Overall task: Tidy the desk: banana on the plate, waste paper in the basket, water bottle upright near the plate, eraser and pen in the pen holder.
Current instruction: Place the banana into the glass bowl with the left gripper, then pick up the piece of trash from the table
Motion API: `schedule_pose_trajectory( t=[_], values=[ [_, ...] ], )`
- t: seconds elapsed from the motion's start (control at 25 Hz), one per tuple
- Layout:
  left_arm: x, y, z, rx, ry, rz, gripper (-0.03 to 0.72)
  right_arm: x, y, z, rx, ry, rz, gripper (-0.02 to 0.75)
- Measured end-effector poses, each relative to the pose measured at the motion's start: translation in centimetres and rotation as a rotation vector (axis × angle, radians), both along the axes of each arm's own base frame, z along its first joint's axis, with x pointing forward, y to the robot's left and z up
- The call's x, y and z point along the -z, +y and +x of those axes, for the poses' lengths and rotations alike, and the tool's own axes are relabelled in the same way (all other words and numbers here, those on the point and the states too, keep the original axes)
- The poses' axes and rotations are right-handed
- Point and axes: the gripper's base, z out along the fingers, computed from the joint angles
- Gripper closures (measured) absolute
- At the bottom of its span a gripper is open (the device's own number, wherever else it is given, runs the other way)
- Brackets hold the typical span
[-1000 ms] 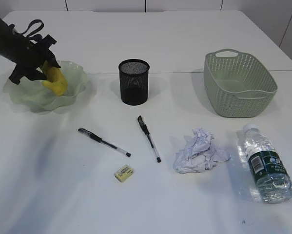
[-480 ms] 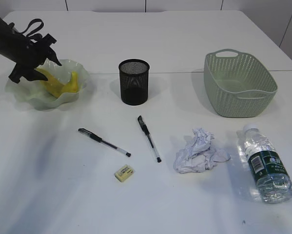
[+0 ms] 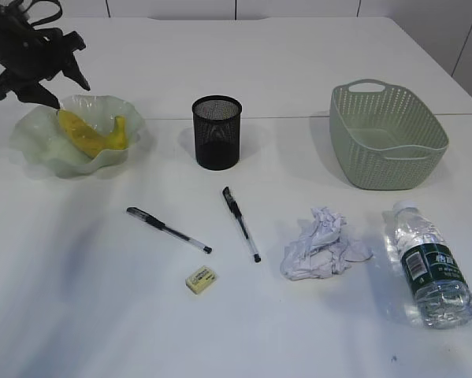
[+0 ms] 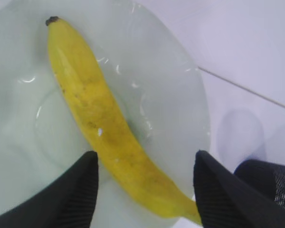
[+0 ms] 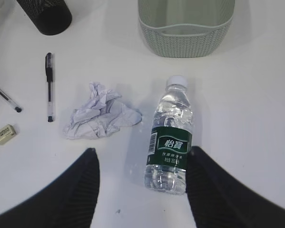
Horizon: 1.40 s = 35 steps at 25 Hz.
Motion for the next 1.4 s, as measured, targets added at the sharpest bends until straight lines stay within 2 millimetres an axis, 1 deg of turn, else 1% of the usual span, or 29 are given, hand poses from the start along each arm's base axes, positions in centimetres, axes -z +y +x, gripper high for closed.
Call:
schedule_pose_trajectory(
  t=[0.12, 0.24, 0.36, 0.44, 0.56, 0.76, 0.92, 1.0, 1.12, 1.24, 1.4],
  values=[
    [-1.7, 0.2, -1.0, 0.082, 0.011, 0.083, 0.244, 0.1, 0.0, -0.1, -0.001, 0.012, -0.001, 0.307],
    [-3.6, 0.6, -2.0, 0.123, 0.019, 0.157, 0.244, 0.3, 0.0, -0.3, -0.005, 0.041, -0.004, 0.307],
    [-4.9, 0.8, -3.0, 0.172, 0.047, 0.221, 0.245, 0.5, 0.0, -0.5, -0.017, 0.072, -0.015, 0.307],
    [-5.4, 0.8, -3.7, 0.215, 0.075, 0.242, 0.255, 0.6, 0.0, -0.6, -0.021, 0.092, -0.018, 0.307],
    [-5.6, 0.4, -4.5, 0.298, 0.13, 0.273, 0.27, 0.6, 0.1, -0.8, -0.026, 0.113, -0.006, 0.307],
    [-5.4, -1.5, -6.4, 0.388, 0.181, 0.33, 0.277, 0.4, 0.4, -0.9, -0.033, 0.125, 0.029, 0.307],
    [-5.4, -2.4, -9.0, 0.435, 0.224, 0.388, 0.277, -0.8, 0.6, -1.0, -0.047, 0.108, 0.042, 0.307],
    [-5.4, -2.4, -10.4, 0.453, 0.217, 0.397, 0.277, -1.5, 0.6, -1.0, -0.064, 0.086, 0.031, 0.307],
    [-5.5, -2.1, -13.1, 0.467, 0.206, 0.407, 0.277, -2.1, 0.7, -1.1, -0.083, 0.078, 0.023, 0.307],
    [-4.9, -1.8, -16.1, 0.476, 0.224, 0.408, 0.279, -2.0, 0.8, -1.1, -0.09, 0.092, 0.02, 0.307],
    [-4.6, -1.3, -20.0, 0.475, 0.208, 0.413, 0.281, -1.2, 1.0, -0.5, -0.102, 0.175, 0.029, 0.316]
  ],
)
